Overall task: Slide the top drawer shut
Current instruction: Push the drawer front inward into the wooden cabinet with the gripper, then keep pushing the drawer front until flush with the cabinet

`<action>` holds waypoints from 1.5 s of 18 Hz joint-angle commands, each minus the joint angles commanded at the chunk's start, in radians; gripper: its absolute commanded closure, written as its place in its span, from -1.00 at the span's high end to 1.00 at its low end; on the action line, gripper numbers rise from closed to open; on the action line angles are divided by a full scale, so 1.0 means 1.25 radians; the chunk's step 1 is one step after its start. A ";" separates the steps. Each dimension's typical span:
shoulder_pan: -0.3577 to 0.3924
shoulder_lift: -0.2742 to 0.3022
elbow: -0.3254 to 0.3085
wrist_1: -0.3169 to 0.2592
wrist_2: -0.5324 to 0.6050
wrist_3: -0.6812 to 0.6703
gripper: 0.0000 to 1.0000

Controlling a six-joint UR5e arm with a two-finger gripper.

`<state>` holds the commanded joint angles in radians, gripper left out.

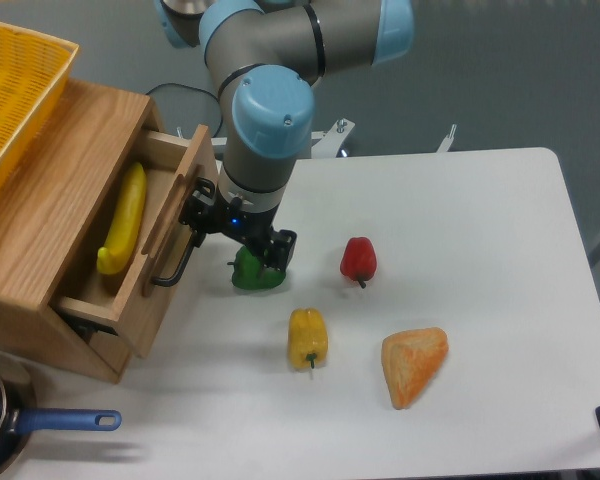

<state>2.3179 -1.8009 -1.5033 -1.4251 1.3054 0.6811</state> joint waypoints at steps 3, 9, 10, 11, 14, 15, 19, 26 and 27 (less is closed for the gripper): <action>-0.009 0.000 0.000 0.000 0.001 -0.011 1.00; -0.023 0.004 0.000 0.000 0.001 -0.023 1.00; -0.028 0.004 0.000 0.000 0.001 -0.023 1.00; -0.031 0.004 0.000 0.000 0.001 -0.023 1.00; -0.037 0.004 -0.001 0.001 0.001 -0.031 1.00; -0.041 0.004 -0.001 0.001 0.001 -0.034 1.00; -0.047 0.004 -0.001 0.001 0.001 -0.038 1.00; -0.064 0.004 -0.001 0.004 0.001 -0.050 1.00; -0.065 0.004 -0.001 0.004 0.001 -0.050 1.00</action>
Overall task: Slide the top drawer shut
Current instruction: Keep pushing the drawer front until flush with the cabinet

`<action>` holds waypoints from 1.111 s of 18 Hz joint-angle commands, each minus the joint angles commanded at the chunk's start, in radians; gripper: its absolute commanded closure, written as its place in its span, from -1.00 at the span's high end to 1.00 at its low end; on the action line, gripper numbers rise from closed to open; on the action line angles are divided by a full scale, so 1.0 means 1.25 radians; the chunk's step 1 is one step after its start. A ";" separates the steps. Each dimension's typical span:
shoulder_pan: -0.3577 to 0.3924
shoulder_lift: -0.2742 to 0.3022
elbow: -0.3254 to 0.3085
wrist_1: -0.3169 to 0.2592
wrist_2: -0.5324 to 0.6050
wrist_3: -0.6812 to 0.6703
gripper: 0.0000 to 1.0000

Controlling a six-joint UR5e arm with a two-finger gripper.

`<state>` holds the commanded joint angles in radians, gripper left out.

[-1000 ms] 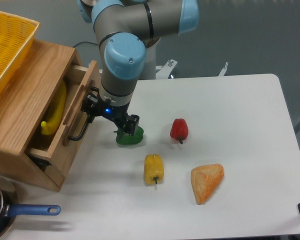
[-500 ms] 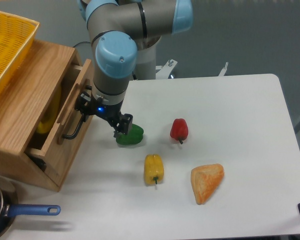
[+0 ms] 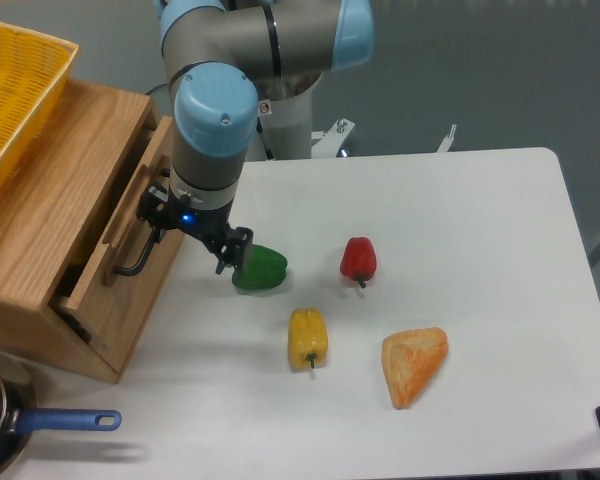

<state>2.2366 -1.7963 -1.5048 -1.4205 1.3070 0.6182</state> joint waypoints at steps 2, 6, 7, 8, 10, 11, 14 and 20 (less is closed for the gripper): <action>0.000 0.000 0.001 0.000 0.000 0.000 1.00; -0.005 0.000 0.001 0.000 0.000 0.000 1.00; -0.007 0.000 0.001 -0.001 0.000 0.000 1.00; -0.009 0.000 0.001 -0.001 0.000 0.000 1.00; -0.009 0.000 0.000 -0.001 0.000 0.000 1.00; -0.009 0.000 0.001 0.000 0.000 0.000 1.00; -0.014 0.000 0.001 0.000 0.000 0.000 1.00; -0.011 -0.002 0.002 0.002 0.000 0.002 1.00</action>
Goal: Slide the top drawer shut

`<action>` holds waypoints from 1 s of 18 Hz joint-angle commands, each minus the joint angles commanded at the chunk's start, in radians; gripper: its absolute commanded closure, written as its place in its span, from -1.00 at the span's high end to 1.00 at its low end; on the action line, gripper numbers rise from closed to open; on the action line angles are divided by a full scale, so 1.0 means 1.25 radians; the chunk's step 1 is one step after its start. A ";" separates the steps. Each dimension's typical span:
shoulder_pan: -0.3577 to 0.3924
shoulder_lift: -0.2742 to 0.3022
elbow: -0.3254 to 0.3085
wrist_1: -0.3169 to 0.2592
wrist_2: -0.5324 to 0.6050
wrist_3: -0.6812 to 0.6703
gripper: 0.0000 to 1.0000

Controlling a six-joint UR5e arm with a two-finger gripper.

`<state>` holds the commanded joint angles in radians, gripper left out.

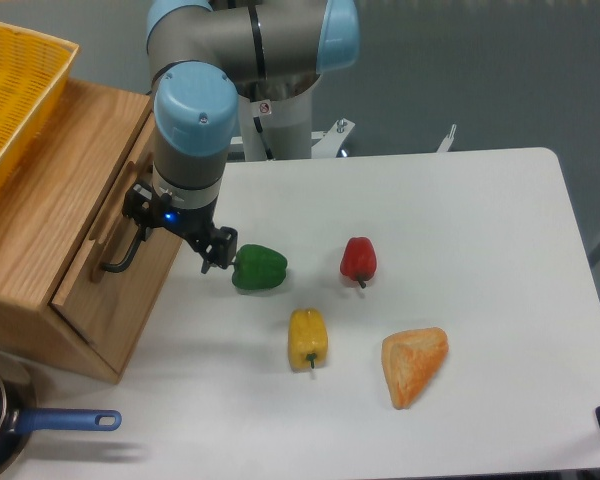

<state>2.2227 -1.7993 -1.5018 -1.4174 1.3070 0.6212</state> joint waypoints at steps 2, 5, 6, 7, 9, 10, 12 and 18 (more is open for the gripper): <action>0.010 0.000 0.007 0.000 0.000 0.006 1.00; 0.040 0.002 0.023 0.005 0.024 0.040 1.00; 0.050 0.002 0.029 0.005 0.034 0.076 1.00; 0.067 0.002 0.032 0.005 0.042 0.114 1.00; 0.099 0.002 0.033 0.005 0.044 0.190 1.00; 0.116 0.002 0.033 0.005 0.044 0.227 1.00; 0.151 0.002 0.033 0.006 0.044 0.286 1.00; 0.237 -0.009 0.028 0.023 0.137 0.585 1.00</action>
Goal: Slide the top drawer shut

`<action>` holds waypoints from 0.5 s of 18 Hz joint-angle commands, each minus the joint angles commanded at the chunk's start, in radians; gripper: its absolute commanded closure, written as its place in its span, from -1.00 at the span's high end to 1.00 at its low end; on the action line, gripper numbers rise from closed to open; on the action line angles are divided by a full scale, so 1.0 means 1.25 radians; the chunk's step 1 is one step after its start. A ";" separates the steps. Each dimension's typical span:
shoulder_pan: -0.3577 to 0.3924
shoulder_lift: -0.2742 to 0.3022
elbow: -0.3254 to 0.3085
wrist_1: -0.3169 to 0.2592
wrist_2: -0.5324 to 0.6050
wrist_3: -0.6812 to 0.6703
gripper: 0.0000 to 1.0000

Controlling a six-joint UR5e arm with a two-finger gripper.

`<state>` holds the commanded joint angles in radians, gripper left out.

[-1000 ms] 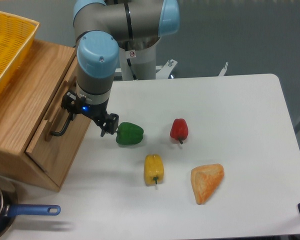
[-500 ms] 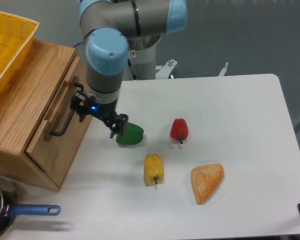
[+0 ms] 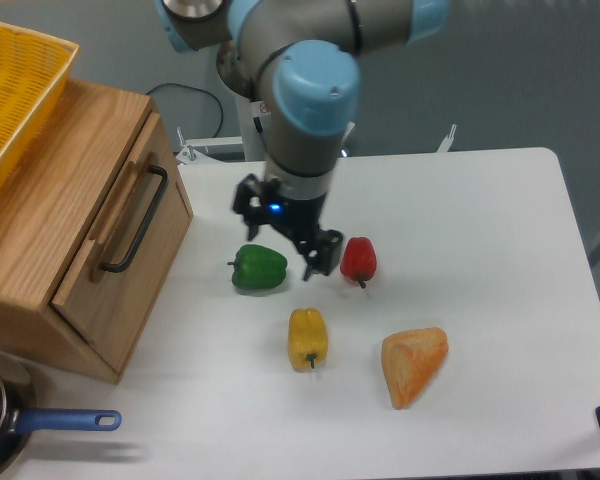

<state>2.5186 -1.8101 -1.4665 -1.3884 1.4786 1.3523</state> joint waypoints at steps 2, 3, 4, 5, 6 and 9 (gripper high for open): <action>0.026 -0.001 -0.004 0.016 0.009 0.095 1.00; 0.033 -0.001 -0.002 0.016 0.016 0.130 1.00; 0.037 0.000 -0.002 0.020 0.032 0.160 1.00; 0.044 0.000 -0.002 0.021 0.048 0.187 1.00; 0.049 0.000 -0.002 0.021 0.061 0.221 1.00; 0.058 -0.002 -0.005 0.021 0.113 0.322 1.00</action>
<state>2.5908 -1.8131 -1.4726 -1.3622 1.6196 1.7545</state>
